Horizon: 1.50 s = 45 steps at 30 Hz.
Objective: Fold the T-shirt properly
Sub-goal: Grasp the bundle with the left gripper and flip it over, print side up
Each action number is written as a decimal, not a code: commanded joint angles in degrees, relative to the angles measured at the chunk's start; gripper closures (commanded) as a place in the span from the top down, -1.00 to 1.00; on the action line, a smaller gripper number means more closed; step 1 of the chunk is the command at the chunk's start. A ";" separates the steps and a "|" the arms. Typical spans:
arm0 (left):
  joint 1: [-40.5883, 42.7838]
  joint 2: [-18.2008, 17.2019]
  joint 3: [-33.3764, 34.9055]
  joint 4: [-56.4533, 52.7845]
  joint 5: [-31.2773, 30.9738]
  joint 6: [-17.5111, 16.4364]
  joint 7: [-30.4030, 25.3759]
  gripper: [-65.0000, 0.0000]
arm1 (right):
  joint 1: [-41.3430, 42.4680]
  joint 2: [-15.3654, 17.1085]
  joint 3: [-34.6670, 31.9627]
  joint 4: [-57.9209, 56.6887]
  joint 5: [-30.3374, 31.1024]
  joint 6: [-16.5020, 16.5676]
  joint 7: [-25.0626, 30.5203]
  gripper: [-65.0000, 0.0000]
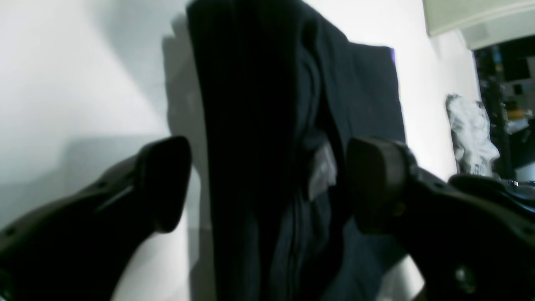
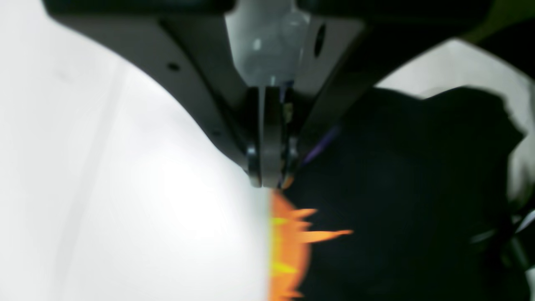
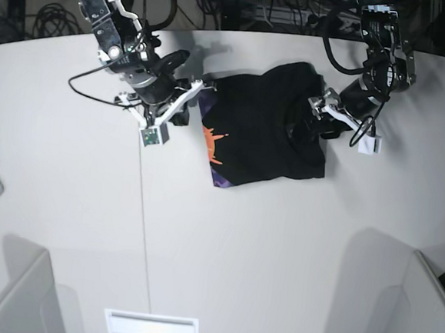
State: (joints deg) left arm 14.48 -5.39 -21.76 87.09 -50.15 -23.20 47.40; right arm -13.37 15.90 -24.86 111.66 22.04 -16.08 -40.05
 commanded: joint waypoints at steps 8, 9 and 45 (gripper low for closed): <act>-0.63 -0.46 5.63 -0.10 7.03 0.74 1.70 -0.98 | -5.23 -0.12 7.76 1.53 0.07 -0.06 6.78 -1.00; -0.90 -0.55 6.33 -0.36 7.29 0.74 1.70 -1.00 | -6.02 -0.21 8.82 1.53 0.07 -0.06 7.48 -1.00; -47.23 -20.59 76.48 -1.51 8.35 6.01 12.52 -1.00 | -20.61 -15.94 35.63 1.44 0.07 0.03 11.17 -1.00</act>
State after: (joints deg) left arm -31.11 -25.91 55.05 84.66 -41.67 -16.91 60.66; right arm -33.76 -0.21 10.50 112.12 22.26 -16.10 -30.44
